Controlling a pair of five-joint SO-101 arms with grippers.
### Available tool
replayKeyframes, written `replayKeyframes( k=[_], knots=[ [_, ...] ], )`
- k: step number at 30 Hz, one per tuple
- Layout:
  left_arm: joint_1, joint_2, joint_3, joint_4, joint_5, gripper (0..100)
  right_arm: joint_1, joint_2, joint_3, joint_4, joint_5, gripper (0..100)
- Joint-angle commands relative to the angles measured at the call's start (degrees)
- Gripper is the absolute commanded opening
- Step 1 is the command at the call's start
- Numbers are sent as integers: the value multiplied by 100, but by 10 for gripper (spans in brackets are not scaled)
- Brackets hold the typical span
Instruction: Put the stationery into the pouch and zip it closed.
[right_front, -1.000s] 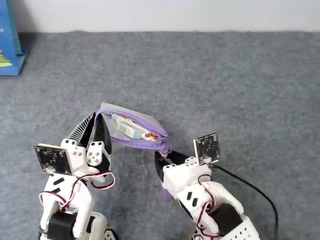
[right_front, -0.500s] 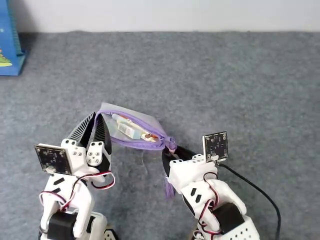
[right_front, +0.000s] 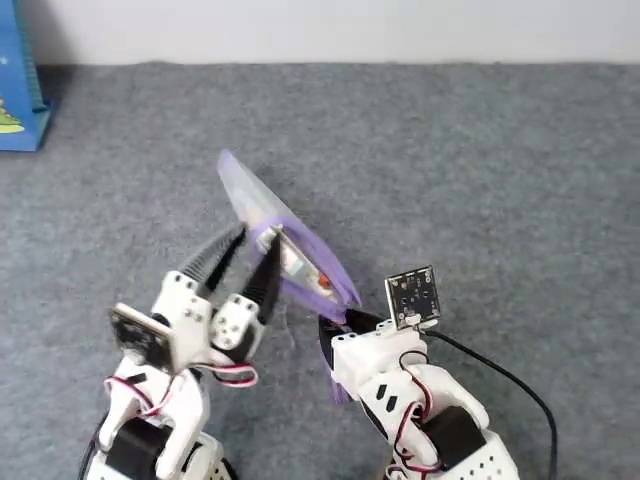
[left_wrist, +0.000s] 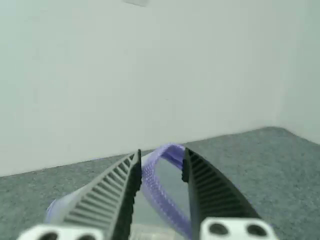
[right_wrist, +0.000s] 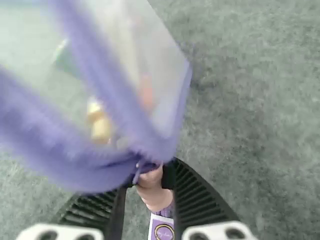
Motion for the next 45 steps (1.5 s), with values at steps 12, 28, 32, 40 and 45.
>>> replayKeyframes(
  k=[12, 28, 32, 40, 45],
  knots=[
    [1415, -88, 857, -167, -1415, 145, -75, -48, -123, 31, 62, 8],
    [1767, -88, 971, 589, -2013, 145, -66, -48, -123, 31, 35, 8],
    [1679, -88, 963, 598, -2004, 144, -31, -48, -132, -13, 35, 8],
    [1495, -97, 936, 598, -1987, 141, 409, -48, -185, -48, 18, 8],
    [1319, -97, 840, 598, -1978, 141, 602, -48, -132, -251, 18, 8]
  ],
)
